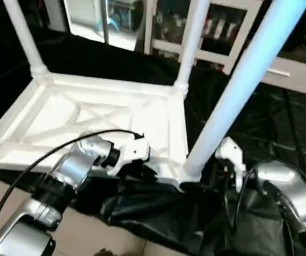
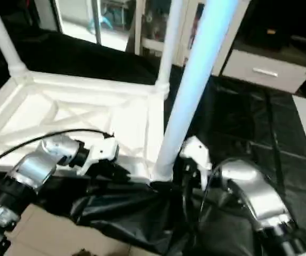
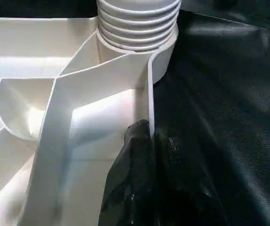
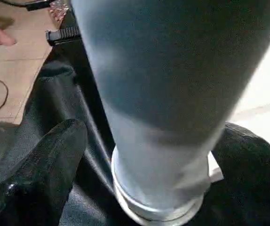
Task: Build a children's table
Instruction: Insert table leg to table base
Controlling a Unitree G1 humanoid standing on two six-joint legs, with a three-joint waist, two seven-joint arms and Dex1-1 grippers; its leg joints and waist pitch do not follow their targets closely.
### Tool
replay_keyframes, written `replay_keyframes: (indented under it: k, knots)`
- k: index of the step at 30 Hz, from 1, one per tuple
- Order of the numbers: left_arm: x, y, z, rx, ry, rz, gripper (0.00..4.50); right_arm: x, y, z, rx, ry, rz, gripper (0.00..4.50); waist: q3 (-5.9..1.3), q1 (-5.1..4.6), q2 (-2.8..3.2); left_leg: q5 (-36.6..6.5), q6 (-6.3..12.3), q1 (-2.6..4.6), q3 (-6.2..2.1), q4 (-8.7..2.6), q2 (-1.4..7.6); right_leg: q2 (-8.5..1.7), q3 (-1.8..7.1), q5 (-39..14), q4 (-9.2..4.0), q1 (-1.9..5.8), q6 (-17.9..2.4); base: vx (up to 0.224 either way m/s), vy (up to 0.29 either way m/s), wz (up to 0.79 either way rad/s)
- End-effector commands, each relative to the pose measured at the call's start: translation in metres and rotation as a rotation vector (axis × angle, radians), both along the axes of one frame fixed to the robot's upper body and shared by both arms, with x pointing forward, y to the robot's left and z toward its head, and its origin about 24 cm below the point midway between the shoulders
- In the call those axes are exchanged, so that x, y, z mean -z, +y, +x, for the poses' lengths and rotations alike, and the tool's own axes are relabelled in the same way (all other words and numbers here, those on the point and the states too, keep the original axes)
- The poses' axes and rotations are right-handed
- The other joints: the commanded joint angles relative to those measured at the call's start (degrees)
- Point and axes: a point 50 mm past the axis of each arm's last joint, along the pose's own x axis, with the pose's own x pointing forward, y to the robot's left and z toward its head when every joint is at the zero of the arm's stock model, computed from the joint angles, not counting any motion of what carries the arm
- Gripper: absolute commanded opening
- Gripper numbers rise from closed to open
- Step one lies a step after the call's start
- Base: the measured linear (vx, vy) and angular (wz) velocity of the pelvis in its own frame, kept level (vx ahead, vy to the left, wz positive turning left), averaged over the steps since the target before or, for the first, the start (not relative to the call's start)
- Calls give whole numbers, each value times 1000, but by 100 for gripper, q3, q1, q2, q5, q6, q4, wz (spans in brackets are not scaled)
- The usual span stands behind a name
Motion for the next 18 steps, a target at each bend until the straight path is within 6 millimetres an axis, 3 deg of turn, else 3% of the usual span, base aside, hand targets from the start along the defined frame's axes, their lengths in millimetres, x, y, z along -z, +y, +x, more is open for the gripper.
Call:
replay_keyframes:
  k: [1,4,5,8,9,13,18]
  knots:
    - [15,-5,-11,61,57,65,0,-1,-2,3,-14,-12,-28,448,-389,-17,-7,-504,513,44,-60,-331,240,-309,268,340,-266,312,-1653,0,0,0]
    - [16,-5,-11,60,54,69,0,2,-1,6,-27,-17,-50,448,-395,-28,-15,-552,480,38,-57,-321,236,-312,270,254,-272,315,-1642,0,0,0]
    - [16,-5,-11,59,54,70,0,3,-1,7,-31,-18,-54,419,-390,-28,-8,-618,464,42,-54,-320,239,-321,271,161,-279,303,-1639,0,0,0]
    - [17,-5,-11,57,53,72,0,3,-1,10,-30,-26,-63,406,-398,-21,-21,-628,433,40,-53,-313,236,-313,273,98,-274,304,-1613,0,0,0]
    - [17,-5,-11,56,52,72,0,3,-1,10,-32,-28,-66,377,-404,-20,-26,-609,439,42,-53,-304,235,-314,275,131,-264,306,-1618,0,0,0]
    - [18,-4,-11,53,50,76,0,4,-1,11,-38,-33,-72,358,-401,-19,-27,-686,418,41,-57,-306,237,-315,274,5,-273,306,-1583,0,0,0]
    - [19,-3,-12,51,51,81,0,5,-1,12,-56,-40,-80,304,-414,-20,-26,-612,447,38,-55,-291,232,-306,273,126,-252,304,-1604,0,0,0]
